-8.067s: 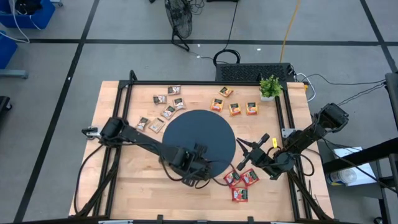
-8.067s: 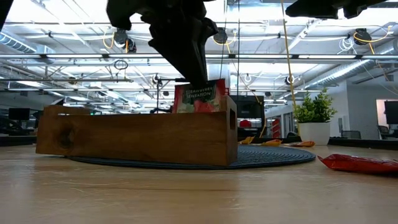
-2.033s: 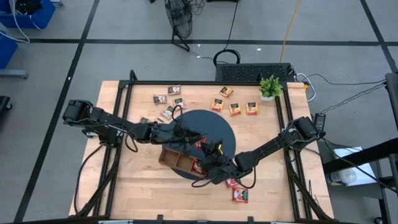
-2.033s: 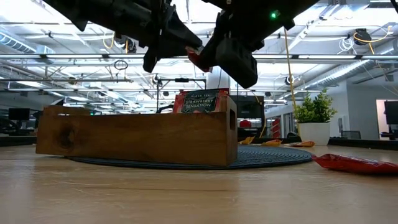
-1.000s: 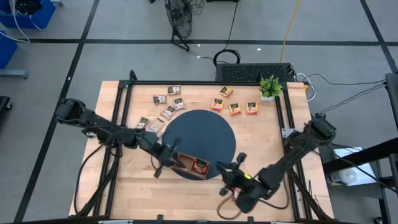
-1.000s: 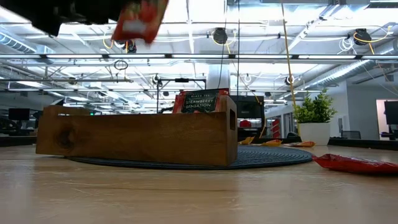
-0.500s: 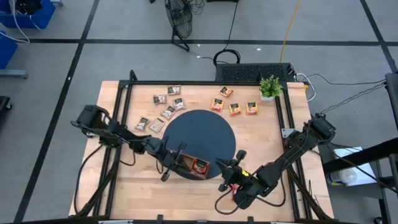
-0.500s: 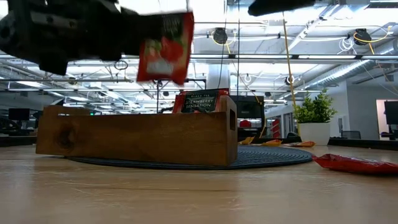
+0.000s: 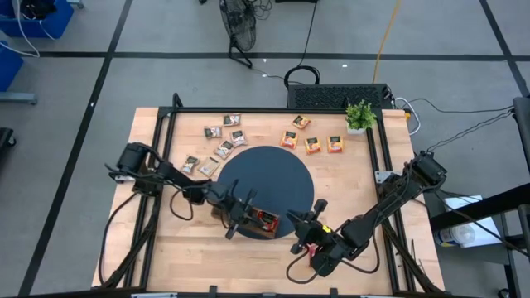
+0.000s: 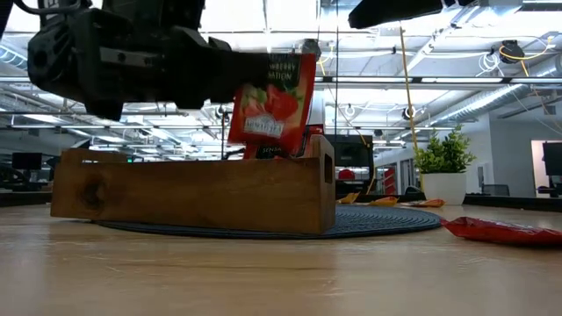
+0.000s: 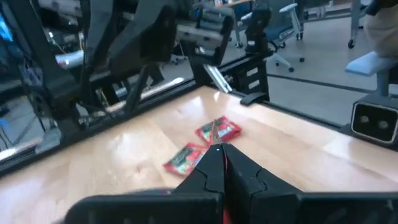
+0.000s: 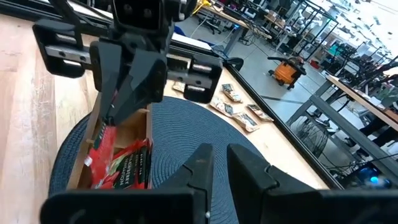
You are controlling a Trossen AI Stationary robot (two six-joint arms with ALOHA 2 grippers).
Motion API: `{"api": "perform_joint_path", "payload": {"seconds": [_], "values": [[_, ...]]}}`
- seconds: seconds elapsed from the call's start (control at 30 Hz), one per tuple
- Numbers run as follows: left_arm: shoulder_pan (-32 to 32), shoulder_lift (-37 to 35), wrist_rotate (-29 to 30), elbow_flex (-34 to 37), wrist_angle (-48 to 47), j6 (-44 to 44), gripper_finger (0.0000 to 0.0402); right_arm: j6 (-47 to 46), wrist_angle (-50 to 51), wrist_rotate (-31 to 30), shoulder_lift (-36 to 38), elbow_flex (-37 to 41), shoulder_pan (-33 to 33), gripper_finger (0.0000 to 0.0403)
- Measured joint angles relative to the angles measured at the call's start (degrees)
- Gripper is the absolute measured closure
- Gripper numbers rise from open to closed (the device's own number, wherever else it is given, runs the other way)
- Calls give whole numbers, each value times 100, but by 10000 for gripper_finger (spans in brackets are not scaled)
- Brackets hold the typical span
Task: Pick & Place Tea
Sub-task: Put the red tea bag into the right section of the wooden organizer
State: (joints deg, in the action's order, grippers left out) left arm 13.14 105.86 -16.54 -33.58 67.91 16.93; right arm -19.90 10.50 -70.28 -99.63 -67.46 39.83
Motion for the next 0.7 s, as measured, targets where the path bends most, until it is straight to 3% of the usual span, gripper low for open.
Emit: {"api": "perform_joint_path", "payload": {"seconds": [0.7], "values": [[-110,-6,9,2,-95,-394,397,2,0,-10,0,0,-12,369]]}}
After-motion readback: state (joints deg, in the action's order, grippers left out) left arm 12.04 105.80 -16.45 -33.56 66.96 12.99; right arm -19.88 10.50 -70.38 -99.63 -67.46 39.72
